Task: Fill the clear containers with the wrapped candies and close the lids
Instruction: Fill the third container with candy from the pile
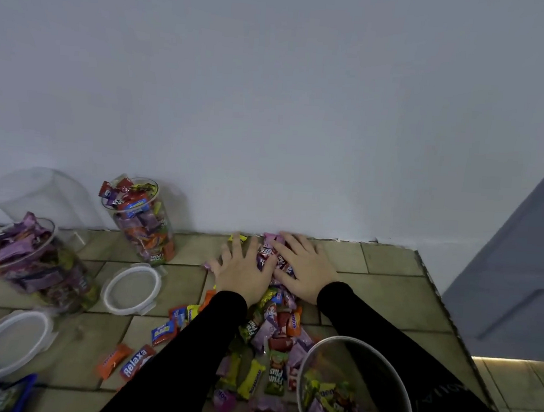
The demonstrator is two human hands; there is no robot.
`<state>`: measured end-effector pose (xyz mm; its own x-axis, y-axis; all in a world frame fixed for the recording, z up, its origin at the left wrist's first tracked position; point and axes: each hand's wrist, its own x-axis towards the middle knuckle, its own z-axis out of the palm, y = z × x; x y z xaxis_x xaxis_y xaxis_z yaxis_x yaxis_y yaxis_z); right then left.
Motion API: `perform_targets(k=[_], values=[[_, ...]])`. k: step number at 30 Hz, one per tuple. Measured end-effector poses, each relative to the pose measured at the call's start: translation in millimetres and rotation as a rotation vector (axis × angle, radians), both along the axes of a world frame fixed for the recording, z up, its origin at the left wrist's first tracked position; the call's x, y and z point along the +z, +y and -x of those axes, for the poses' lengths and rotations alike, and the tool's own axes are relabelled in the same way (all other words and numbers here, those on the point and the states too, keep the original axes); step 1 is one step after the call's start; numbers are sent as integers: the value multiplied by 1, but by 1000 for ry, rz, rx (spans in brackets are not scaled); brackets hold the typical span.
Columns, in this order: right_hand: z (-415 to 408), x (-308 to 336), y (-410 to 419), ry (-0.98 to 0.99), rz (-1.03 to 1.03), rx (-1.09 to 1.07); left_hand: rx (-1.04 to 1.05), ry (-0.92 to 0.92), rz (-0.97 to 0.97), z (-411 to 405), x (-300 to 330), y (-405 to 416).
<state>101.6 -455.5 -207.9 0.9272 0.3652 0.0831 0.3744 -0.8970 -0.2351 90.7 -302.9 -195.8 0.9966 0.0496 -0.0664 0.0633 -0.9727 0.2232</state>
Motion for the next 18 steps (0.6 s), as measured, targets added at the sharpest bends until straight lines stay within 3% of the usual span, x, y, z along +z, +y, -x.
perform_targets(k=[5, 9, 18], values=[[-2, -3, 2, -110, -41, -16, -2, -101, -8, 1, -5, -3], [3, -5, 1, -74, -147, -3, -12, -161, 4, 3, -8, -5], [18, -1, 3, 51, -325, -73, -123, -31, 95, 9, -4, -5]])
